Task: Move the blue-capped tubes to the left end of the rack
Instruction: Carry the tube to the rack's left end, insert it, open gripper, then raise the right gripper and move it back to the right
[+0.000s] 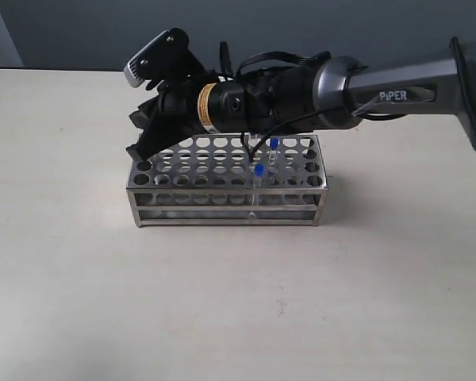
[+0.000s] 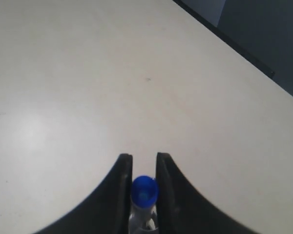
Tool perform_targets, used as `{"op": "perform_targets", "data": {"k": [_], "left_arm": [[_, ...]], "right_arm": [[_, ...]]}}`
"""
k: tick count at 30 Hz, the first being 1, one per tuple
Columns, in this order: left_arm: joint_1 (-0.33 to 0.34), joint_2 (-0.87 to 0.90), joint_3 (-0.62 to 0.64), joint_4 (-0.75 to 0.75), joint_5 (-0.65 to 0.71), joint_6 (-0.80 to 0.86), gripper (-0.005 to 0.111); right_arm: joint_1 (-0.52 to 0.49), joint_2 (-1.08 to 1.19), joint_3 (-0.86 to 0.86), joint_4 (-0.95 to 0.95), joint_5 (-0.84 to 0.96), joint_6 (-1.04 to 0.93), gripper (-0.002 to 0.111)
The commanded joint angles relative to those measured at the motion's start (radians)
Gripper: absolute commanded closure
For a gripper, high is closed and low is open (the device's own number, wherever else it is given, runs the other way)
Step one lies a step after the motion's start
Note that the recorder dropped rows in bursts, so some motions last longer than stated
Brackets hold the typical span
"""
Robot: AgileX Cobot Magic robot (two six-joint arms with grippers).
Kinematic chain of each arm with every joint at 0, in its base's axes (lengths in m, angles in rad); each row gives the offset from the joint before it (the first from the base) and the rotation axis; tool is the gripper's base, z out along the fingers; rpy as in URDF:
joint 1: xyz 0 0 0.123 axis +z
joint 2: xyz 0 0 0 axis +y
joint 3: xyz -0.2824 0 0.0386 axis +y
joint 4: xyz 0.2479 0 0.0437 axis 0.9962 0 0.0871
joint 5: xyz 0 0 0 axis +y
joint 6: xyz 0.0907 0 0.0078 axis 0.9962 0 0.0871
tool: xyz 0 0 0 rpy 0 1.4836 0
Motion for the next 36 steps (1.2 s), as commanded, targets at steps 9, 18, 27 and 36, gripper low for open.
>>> {"op": "perform_targets", "data": {"k": [9, 18, 27, 36], "left_arm": [[-0.009, -0.004, 0.003, -0.003, -0.005, -0.002, 0.106], [-0.009, -0.004, 0.003, -0.003, -0.005, -0.002, 0.106], [-0.009, -0.004, 0.003, -0.003, -0.005, -0.002, 0.106], [-0.009, -0.004, 0.003, -0.003, -0.005, -0.002, 0.106]], "right_arm": [[-0.002, 0.037, -0.014, 0.002, -0.072, 0.0, 0.063], [-0.002, -0.012, -0.083, 0.002, 0.023, 0.044, 0.051], [-0.012, -0.182, -0.031, -0.001, 0.519, 0.026, 0.051], [-0.051, -0.472, 0.324, 0.026, 0.493, 0.083, 0.051]]}}
